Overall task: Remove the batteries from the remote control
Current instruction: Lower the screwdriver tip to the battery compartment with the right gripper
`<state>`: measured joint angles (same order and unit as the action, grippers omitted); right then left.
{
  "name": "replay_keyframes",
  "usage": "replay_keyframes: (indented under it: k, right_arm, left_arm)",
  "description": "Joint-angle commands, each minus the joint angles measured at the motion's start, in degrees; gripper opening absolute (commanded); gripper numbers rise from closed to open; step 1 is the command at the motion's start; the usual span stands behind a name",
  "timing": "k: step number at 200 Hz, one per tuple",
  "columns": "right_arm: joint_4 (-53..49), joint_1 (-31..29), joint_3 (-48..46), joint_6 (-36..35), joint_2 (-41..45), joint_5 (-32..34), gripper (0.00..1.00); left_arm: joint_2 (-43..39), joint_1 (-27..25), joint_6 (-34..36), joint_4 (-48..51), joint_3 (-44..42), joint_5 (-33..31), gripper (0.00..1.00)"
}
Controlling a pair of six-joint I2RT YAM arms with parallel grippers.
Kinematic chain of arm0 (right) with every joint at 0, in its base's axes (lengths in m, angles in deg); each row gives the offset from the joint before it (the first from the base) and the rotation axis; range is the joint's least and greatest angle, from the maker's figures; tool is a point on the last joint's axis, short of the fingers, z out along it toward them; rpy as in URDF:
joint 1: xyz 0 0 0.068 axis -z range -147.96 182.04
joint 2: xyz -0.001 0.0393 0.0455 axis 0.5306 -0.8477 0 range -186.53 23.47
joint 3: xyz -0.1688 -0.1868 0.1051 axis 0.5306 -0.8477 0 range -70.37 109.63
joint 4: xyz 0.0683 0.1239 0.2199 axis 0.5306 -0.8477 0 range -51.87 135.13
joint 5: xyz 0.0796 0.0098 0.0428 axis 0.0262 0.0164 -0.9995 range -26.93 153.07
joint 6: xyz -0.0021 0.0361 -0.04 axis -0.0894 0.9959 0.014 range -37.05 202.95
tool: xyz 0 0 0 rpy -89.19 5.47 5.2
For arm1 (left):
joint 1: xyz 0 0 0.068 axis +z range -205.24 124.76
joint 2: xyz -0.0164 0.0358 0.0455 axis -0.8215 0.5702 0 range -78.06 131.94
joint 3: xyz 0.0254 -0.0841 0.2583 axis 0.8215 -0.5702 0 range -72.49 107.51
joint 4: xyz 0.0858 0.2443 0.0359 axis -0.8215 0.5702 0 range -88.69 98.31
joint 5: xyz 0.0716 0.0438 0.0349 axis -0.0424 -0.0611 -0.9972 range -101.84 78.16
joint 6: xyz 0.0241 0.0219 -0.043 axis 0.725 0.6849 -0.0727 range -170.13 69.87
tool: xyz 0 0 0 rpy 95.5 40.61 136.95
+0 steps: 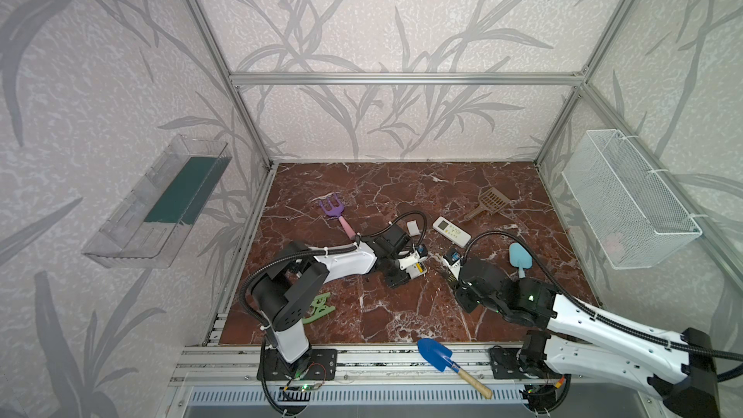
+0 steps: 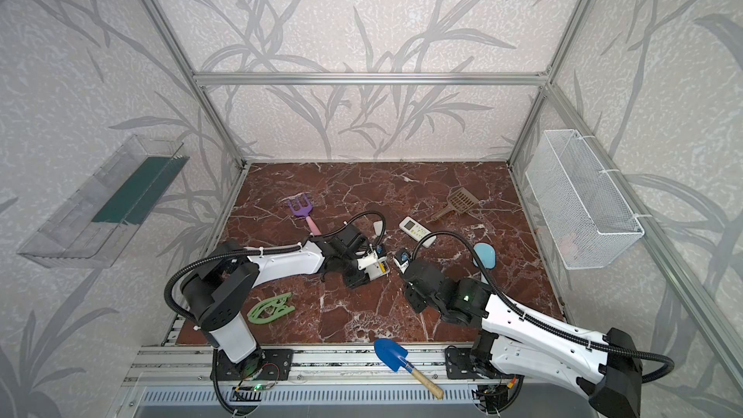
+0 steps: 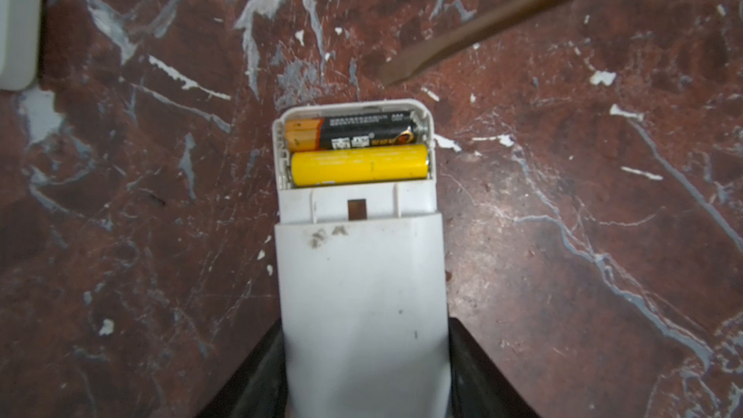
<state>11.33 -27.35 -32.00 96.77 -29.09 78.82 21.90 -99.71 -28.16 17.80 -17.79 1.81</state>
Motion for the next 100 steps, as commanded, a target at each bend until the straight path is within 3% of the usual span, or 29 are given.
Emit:
replay_keyframes:
  k: [1,35,100]
  right_arm:
    - [-0.05,-2.87,-0.47,3.05,-0.09,3.70,0.00]
    - [1.74,-7.40,-1.74,5.81,-0.18,6.95,0.00]
    - [4.56,-18.64,-5.94,12.28,-2.44,19.99,0.00]
  left_arm:
    - [0.99,-0.33,0.59,-0.10,-0.46,1.60,0.56]
    - [1.04,-0.31,0.34,-0.76,-1.06,1.20,0.51]
    - [1.21,-0.29,0.60,-0.95,-0.96,1.39,0.48]
